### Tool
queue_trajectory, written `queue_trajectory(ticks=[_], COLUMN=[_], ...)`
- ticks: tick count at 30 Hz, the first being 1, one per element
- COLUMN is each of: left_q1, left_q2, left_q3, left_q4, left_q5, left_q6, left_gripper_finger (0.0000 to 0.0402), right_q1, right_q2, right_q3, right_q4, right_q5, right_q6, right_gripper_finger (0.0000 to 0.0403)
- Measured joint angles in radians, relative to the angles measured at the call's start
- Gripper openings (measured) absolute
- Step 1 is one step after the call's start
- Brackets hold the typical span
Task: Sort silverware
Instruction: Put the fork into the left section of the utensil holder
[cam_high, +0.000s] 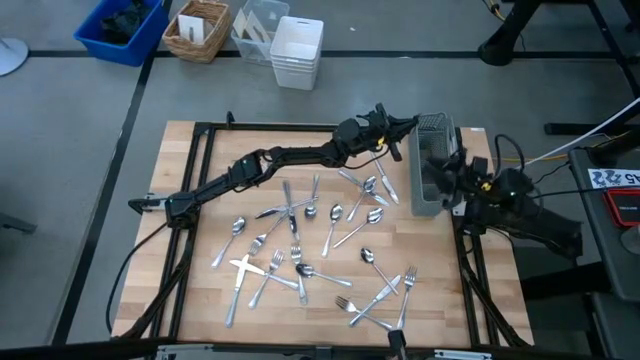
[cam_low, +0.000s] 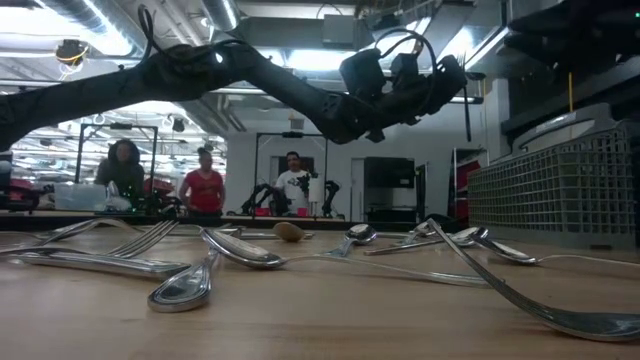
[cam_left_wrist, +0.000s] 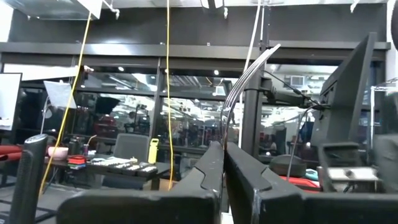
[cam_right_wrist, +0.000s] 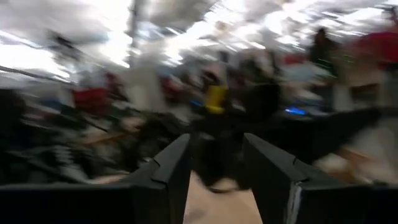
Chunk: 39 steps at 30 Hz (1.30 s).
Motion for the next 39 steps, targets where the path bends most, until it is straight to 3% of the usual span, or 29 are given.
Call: queue_trajectory(ticks=[5,19,26,39], left_q1=[0.000,-0.001,-0.006,-0.040], left_q2=[0.000,0.000,0.000,0.000], left_q3=[0.000,0.000,0.000,0.000], left_q4=[-0.001,-0.108,-0.106,-0.105], left_q5=[0.013,0.221,0.249,0.348], left_q6=[0.000,-0.042,-0.044,-0.009], left_gripper_finger=[0.0001,0.0001,0.0001,0.0001], right_q1=[0.000,0.000,0.000,0.000], right_q2=[0.095,0.295,0.292,0.347], right_q3=[0.128,0.256,0.298,0.315], right_q4=[-0.169,-0.239,-0.340,-0.364], right_q5=[0.169,0.177,0.321,0.244], right_q6=[-0.098,-0.465,-0.470,-0.541], right_gripper_finger=[0.0150,0.0150,0.0150,0.0150])
